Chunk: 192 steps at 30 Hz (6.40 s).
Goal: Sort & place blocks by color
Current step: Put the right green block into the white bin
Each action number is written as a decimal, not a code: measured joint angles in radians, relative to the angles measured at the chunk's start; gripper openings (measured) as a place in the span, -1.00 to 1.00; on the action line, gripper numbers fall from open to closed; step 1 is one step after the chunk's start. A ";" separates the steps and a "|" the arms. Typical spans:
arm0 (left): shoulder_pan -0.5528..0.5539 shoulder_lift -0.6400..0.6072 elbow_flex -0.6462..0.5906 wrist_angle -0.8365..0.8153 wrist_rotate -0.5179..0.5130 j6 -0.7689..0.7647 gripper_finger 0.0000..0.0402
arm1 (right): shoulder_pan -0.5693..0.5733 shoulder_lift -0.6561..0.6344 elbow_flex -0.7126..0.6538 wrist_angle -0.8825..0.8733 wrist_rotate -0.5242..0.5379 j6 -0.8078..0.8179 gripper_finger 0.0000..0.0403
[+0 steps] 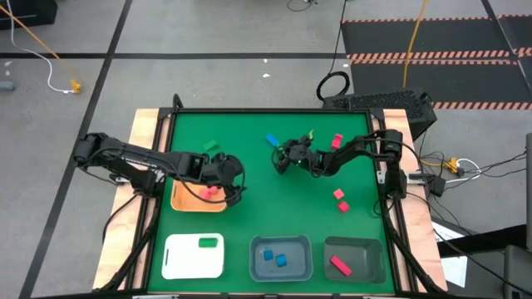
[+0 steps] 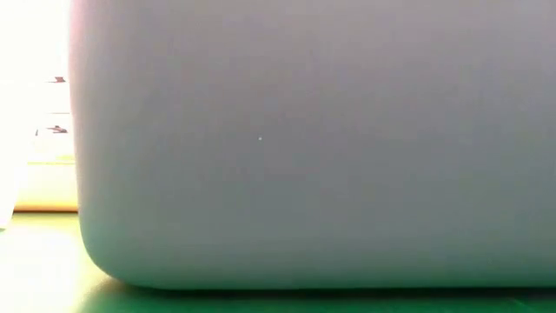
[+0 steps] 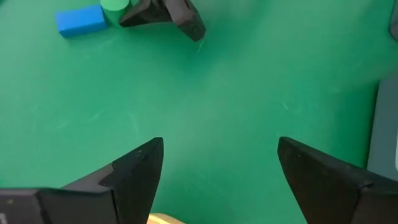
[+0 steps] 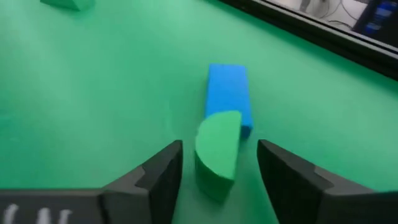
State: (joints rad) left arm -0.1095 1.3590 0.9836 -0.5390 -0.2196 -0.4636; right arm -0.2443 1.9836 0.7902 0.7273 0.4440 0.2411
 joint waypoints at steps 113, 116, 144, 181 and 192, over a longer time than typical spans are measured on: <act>-0.011 0.097 -0.031 0.568 -0.114 0.819 -0.29 | -0.015 -0.290 0.000 0.314 -1.172 0.687 -0.09; -0.011 0.097 -0.031 0.560 -0.114 0.795 -0.29 | -0.035 -0.291 0.000 0.290 -1.230 0.687 0.06; -0.191 -0.008 -0.025 0.117 0.416 0.023 -0.28 | -0.250 -0.290 0.000 -0.206 -0.990 0.316 0.16; -0.607 0.134 -0.026 -0.102 0.422 -0.723 -0.27 | -0.041 -0.290 -0.001 -0.212 -0.388 -0.022 0.16; -0.606 0.174 -0.026 -0.101 0.434 -0.721 -0.25 | -0.041 -0.290 -0.001 -0.212 -0.388 -0.018 0.16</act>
State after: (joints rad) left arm -0.7158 1.5326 0.9581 -0.6403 0.2146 -1.1850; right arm -0.2855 1.6939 0.7895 0.5156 0.0563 0.2230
